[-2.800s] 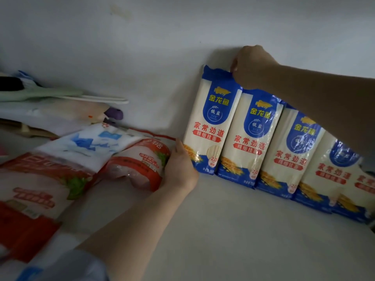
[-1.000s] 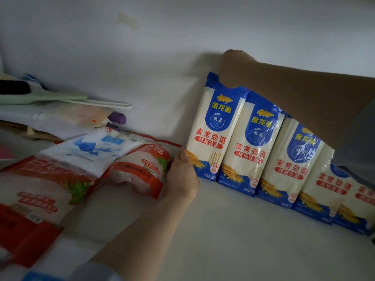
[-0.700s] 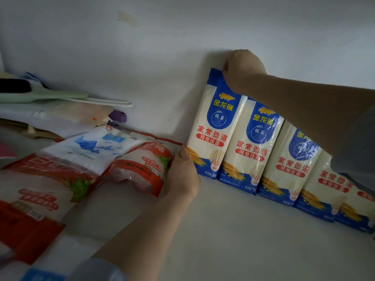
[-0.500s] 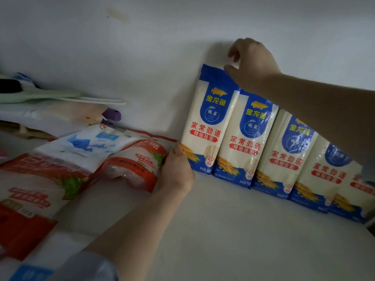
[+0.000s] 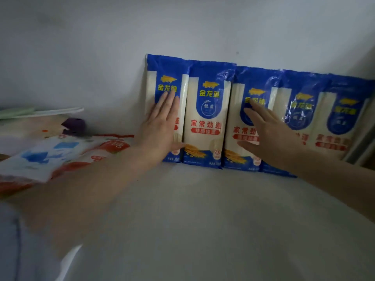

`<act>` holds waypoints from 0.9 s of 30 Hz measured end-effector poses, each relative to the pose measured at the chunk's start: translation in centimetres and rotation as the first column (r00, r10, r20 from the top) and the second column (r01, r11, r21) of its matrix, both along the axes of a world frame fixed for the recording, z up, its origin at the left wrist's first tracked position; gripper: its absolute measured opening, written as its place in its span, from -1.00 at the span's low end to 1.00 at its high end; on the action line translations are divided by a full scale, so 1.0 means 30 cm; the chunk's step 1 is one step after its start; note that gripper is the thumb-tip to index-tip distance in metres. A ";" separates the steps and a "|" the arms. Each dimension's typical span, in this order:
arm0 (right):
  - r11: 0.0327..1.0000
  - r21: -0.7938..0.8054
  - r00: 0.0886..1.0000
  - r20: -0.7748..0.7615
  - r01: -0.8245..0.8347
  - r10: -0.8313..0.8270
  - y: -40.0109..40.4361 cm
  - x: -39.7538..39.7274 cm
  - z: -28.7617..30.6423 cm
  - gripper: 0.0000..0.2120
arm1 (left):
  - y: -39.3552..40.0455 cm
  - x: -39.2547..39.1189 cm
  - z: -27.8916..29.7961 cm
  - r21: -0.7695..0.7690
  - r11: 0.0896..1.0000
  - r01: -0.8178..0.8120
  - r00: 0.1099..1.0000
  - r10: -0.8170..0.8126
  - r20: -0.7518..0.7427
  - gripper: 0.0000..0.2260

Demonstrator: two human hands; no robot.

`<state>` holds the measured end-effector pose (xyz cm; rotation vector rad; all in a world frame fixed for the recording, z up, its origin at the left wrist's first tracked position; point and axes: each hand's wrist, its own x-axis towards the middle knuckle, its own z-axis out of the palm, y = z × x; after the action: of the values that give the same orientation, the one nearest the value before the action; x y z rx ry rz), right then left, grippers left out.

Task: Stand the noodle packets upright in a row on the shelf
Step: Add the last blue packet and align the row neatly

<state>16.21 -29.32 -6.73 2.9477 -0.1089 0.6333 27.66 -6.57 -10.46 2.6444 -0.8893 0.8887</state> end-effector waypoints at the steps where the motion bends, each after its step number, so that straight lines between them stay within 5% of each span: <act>1: 1.000 0.006 1.000 -0.005 0.000 0.000 -0.003 0.004 -0.003 -0.20 | -0.012 0.023 0.050 0.091 0.996 0.003 0.997 -0.011 0.082 0.00; 6: 0.998 0.056 0.999 0.034 -0.031 0.029 -0.012 0.012 -0.012 -0.19 | -0.053 0.128 0.256 0.232 0.973 -0.016 0.965 -0.045 0.257 -0.30; 9: 0.995 0.095 0.998 0.048 -0.038 0.034 -0.023 -0.009 -0.045 -0.19 | -0.070 0.162 0.331 0.084 0.994 0.067 0.949 -0.089 0.303 -0.60; 14: 0.980 0.172 0.994 0.057 -0.104 0.095 -0.023 -0.058 -0.155 -0.19 | -0.111 0.181 0.437 -0.182 0.981 0.070 0.996 -0.059 0.068 -0.73; 21: 0.961 0.258 0.995 0.033 -0.104 0.098 -0.052 -0.108 -0.194 -0.20 | -0.113 0.160 0.538 0.055 0.998 0.018 0.999 -0.016 -0.046 -0.77; 27: 0.960 0.271 0.997 0.000 -0.076 0.079 -0.071 -0.136 -0.199 -0.21 | -0.114 0.163 0.569 0.172 0.985 0.018 1.000 -0.019 0.002 -0.88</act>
<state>12.11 -31.44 -12.70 3.2331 -0.0855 0.6604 32.57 -10.00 6.61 2.7746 -1.0338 0.8480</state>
